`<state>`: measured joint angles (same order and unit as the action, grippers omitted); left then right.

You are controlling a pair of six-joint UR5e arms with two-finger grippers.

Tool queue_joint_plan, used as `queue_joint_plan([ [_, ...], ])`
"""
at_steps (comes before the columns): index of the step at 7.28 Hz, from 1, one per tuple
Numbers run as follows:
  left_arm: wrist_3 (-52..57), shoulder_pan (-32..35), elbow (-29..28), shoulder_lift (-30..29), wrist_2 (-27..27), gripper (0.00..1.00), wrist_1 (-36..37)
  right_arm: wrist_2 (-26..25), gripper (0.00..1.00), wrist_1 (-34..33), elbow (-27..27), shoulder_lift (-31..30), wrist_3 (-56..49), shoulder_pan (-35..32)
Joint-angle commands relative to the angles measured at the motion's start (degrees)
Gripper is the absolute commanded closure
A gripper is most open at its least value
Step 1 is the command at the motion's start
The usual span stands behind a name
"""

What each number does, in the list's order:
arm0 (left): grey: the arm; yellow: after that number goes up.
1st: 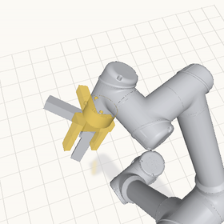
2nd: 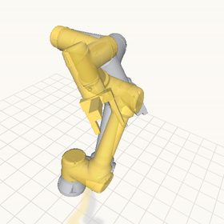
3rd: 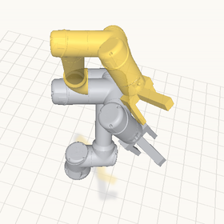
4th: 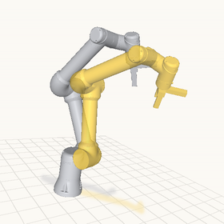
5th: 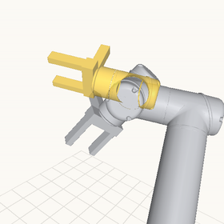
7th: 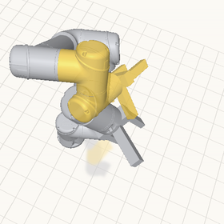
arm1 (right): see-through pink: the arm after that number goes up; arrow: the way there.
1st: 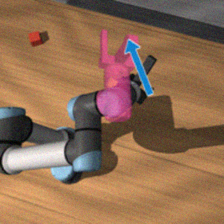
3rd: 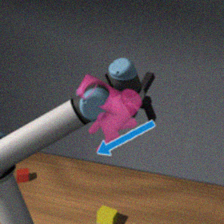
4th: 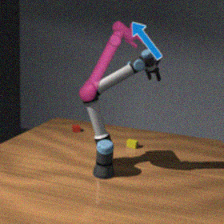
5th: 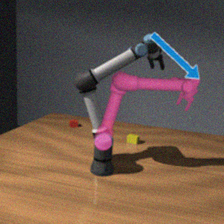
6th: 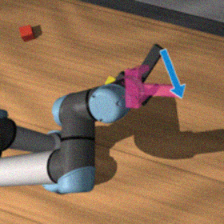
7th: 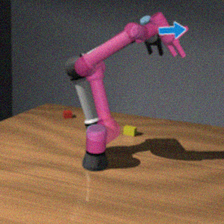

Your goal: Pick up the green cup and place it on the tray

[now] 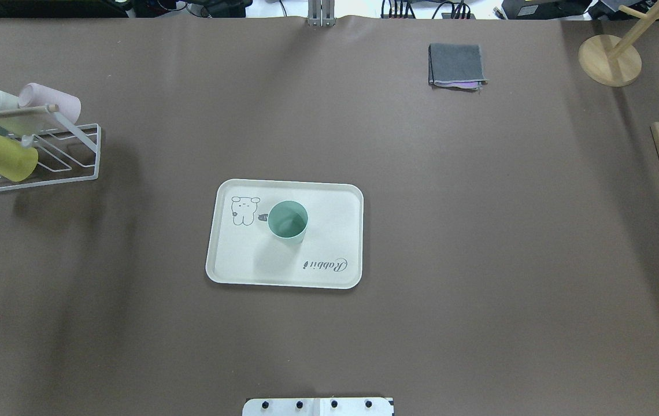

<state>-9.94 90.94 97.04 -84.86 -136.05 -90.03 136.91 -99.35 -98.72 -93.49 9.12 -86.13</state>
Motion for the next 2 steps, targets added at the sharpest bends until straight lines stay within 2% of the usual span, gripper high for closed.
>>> queue_joint_plan([
  [1,0.19,-0.06,-0.53,0.3,0.08,0.01,0.03,0.11,0.0,-0.06,0.02,0.06,-0.07,0.0],
  [2,0.36,0.02,-1.67,0.22,-0.01,0.01,-0.14,0.11,0.0,0.03,-0.07,0.06,-0.07,0.0],
])
